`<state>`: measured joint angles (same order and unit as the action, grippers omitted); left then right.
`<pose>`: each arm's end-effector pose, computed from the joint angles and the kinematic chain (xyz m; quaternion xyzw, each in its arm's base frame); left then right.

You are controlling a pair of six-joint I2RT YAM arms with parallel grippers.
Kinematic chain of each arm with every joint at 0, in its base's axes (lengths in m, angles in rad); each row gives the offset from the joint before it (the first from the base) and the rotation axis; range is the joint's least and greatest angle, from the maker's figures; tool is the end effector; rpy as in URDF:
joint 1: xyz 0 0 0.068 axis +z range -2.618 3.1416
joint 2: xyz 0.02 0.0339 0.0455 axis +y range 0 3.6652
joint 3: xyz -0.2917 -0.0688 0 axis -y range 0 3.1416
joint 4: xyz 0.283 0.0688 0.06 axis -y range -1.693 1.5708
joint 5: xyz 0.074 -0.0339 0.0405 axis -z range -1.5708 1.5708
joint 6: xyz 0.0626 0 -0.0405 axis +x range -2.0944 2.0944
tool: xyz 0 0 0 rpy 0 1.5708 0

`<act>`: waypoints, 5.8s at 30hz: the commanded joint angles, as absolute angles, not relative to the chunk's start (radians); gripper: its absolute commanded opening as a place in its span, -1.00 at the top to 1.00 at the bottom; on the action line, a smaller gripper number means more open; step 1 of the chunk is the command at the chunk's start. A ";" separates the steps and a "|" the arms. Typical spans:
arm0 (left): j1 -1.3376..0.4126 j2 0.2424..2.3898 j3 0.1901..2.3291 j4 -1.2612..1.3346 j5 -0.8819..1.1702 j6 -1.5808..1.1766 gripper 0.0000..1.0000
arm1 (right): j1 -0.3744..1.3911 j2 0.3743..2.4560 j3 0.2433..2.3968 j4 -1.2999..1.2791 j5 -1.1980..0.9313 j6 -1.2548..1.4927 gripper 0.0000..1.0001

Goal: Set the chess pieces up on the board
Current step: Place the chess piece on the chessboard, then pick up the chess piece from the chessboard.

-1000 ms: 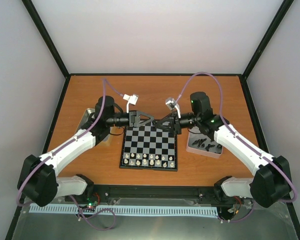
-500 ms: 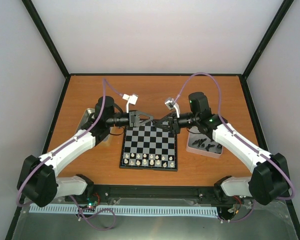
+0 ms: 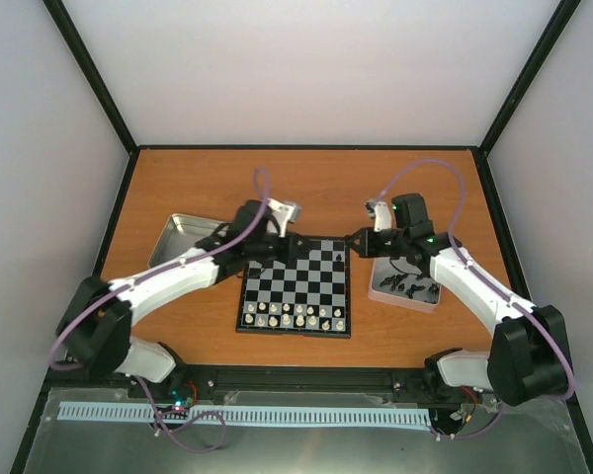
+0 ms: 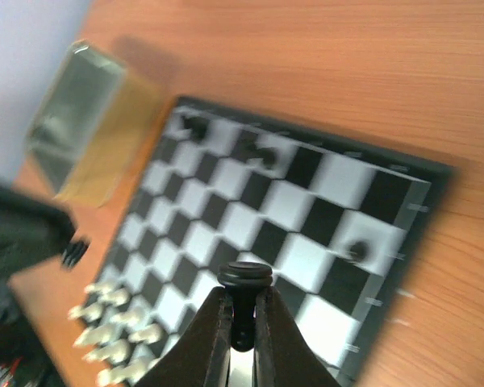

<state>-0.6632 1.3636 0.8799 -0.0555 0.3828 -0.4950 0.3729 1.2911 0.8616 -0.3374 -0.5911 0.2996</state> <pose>0.2628 -0.2350 0.2527 0.1652 0.8431 -0.4035 0.3147 0.2783 0.1463 0.2432 -0.1461 0.8756 0.3765 0.2648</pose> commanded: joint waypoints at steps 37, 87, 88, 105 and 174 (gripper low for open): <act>-0.861 2.024 1.419 -0.369 -0.072 -0.430 0.84 | 0.214 1.111 0.819 -0.451 -0.293 0.463 0.94; -0.640 1.157 0.909 -0.327 -0.236 -0.497 0.07 | 0.529 1.663 1.012 -0.298 -0.498 1.082 0.95; -0.638 1.153 0.907 -0.327 -0.239 -0.494 0.07 | 0.537 1.679 1.027 -0.303 -0.494 1.089 0.95; -0.632 1.149 0.887 -0.302 -0.205 -0.477 0.04 | 0.578 1.835 1.127 -0.357 -0.438 1.155 0.94; -0.627 1.117 0.884 -0.309 -0.244 -0.509 -0.12 | 0.706 1.942 1.350 -0.678 -0.048 0.659 0.29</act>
